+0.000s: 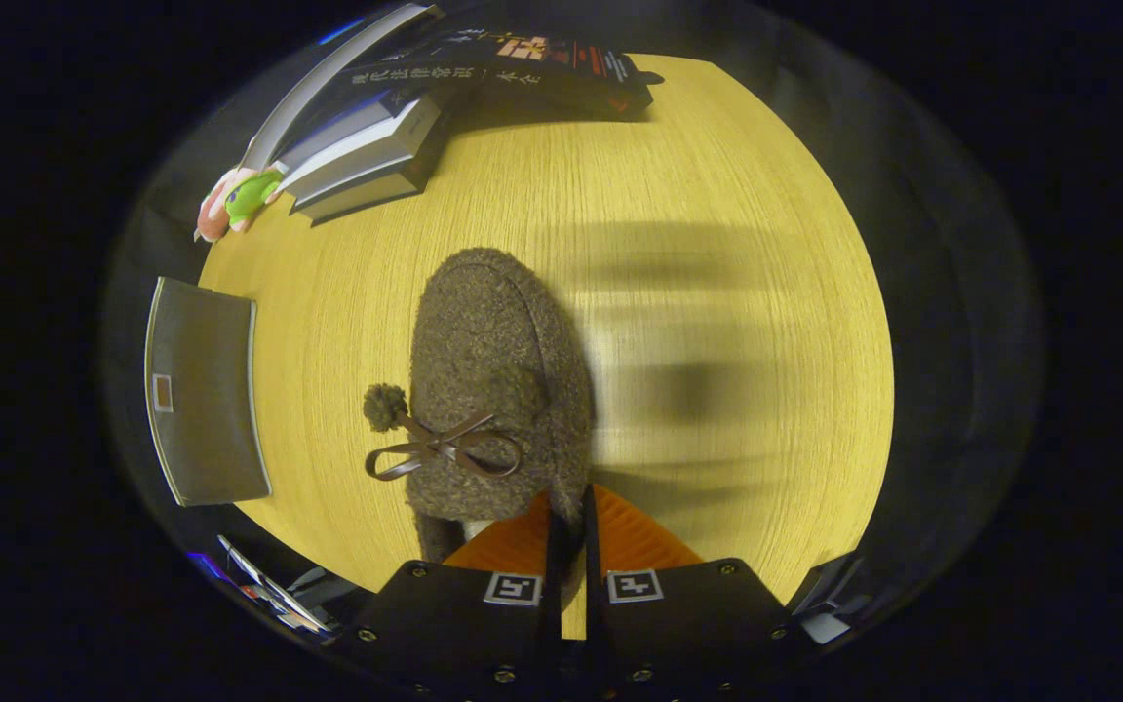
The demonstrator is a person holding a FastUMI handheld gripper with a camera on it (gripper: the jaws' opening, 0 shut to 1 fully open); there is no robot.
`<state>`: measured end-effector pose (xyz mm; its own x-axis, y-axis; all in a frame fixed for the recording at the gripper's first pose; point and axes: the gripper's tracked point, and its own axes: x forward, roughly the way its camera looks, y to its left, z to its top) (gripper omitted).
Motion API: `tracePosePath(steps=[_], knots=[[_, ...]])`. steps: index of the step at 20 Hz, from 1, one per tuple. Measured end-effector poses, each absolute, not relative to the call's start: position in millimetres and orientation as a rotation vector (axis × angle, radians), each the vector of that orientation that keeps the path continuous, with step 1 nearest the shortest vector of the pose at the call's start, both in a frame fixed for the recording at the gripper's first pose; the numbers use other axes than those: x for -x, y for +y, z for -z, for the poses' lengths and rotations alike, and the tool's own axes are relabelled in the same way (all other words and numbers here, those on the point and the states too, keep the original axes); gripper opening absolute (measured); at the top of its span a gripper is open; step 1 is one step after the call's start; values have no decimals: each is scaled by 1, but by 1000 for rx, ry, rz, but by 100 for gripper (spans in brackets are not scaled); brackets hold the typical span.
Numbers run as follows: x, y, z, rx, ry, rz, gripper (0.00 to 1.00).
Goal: Open the storage box then place both shoes into the box .Put the left shoe in first, then the right shoe, with the right side of both shoes facing outward in a uniform manner.
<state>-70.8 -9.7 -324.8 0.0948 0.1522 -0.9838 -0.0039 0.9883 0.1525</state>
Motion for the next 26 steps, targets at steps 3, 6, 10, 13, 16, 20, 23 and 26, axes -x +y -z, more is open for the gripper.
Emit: tracePosePath(steps=[3, 6, 10, 13, 16, 20, 23, 26], knots=[[68, -10, 324, -123, 1439, -129, 1], [73, -4, 317, -199, 1451, -124, 1], [76, 29, 277, -365, 1434, -185, 1], [68, 55, 247, -366, 1393, -230, 1], [61, 86, 218, -362, 1368, -270, 1], [52, 132, 176, -327, 1335, -302, 1], [51, 171, 148, -310, 1344, -325, 1], [47, 215, 129, -299, 1333, -382, 1]])
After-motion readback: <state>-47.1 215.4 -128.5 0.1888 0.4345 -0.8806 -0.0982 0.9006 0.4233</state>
